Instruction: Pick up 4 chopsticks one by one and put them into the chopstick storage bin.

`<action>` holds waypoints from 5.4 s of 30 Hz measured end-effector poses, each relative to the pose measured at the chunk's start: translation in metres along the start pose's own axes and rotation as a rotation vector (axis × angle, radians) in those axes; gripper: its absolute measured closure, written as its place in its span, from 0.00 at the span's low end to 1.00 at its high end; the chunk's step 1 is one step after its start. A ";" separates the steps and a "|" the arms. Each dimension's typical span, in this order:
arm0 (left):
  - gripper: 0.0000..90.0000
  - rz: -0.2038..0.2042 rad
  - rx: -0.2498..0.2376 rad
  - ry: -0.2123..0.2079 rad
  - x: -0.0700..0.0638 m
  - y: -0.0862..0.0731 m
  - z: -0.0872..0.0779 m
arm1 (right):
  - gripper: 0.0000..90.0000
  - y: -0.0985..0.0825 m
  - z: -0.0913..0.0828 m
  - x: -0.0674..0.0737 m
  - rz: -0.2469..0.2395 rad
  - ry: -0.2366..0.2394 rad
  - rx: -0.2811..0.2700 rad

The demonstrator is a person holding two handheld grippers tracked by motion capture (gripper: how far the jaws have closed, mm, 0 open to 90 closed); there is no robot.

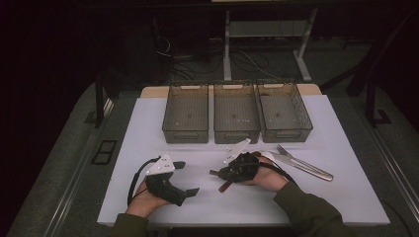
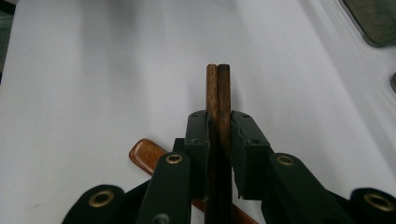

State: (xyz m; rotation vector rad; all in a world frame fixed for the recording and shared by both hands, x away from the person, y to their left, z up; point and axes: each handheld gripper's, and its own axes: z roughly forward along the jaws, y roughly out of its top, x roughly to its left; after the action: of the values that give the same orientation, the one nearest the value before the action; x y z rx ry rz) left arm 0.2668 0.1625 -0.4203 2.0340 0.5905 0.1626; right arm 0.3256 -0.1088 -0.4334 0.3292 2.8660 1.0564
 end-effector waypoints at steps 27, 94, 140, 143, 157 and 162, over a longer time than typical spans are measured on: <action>0.00 -0.002 -0.004 -0.003 0.000 0.000 0.000 | 0.69 0.002 0.006 0.002 0.040 0.016 -0.001; 0.00 -0.006 -0.002 0.006 0.001 -0.003 0.000 | 0.85 -0.069 -0.084 0.000 0.034 -0.013 0.257; 0.00 -0.001 -0.001 0.004 0.000 -0.003 0.001 | 0.93 -0.069 -0.071 -0.002 0.029 0.007 0.335; 0.00 -0.001 -0.002 0.004 0.000 -0.003 0.001 | 0.93 -0.069 -0.071 -0.002 0.030 0.006 0.333; 0.00 -0.001 0.005 0.007 0.000 -0.004 0.001 | 0.94 -0.071 -0.074 -0.003 0.038 0.017 0.308; 0.00 -0.004 0.006 0.013 0.000 -0.005 0.002 | 0.94 -0.072 -0.077 -0.004 0.046 0.020 0.281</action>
State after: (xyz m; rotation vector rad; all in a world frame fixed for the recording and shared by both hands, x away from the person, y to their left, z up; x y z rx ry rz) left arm 0.2663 0.1627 -0.4254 2.0393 0.6033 0.1720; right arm 0.3065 -0.2120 -0.4217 0.4041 3.0396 0.6633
